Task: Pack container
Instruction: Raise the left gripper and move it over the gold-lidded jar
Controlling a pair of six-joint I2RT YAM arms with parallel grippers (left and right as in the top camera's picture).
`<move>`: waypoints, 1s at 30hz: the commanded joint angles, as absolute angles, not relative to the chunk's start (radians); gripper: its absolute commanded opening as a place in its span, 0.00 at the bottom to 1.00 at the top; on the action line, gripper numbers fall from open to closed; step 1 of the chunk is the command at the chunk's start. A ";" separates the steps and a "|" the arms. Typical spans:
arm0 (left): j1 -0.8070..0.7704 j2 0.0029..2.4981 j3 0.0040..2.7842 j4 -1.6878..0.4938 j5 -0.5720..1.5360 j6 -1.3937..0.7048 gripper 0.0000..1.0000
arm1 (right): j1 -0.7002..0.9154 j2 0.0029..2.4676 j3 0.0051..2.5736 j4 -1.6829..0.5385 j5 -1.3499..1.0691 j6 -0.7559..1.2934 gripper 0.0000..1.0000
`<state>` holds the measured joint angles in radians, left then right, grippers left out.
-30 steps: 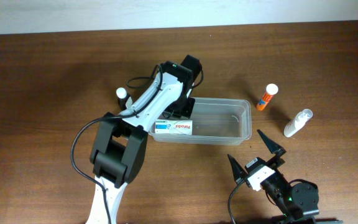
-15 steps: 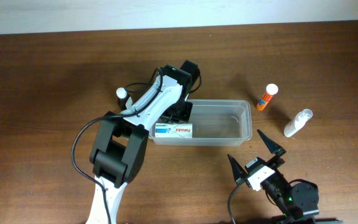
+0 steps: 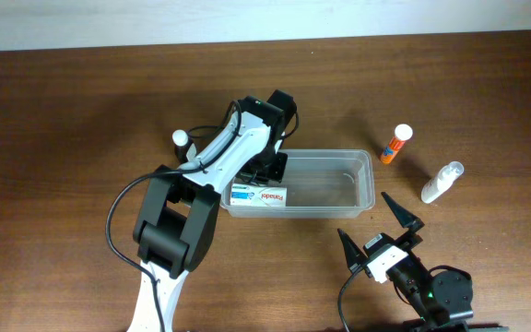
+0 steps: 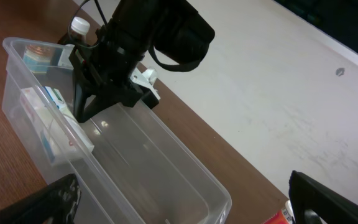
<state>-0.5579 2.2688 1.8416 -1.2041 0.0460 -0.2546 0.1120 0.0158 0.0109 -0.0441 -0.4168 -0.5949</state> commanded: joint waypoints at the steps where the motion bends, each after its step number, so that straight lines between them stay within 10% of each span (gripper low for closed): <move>1: -0.556 2.277 1.836 -1.209 0.068 -0.245 0.01 | 0.104 0.006 0.006 -0.049 -0.411 -0.588 0.98; 30: -0.220 1.834 2.005 -1.516 0.055 -0.237 0.01 | 0.104 0.006 0.006 -0.049 -0.411 -0.588 0.98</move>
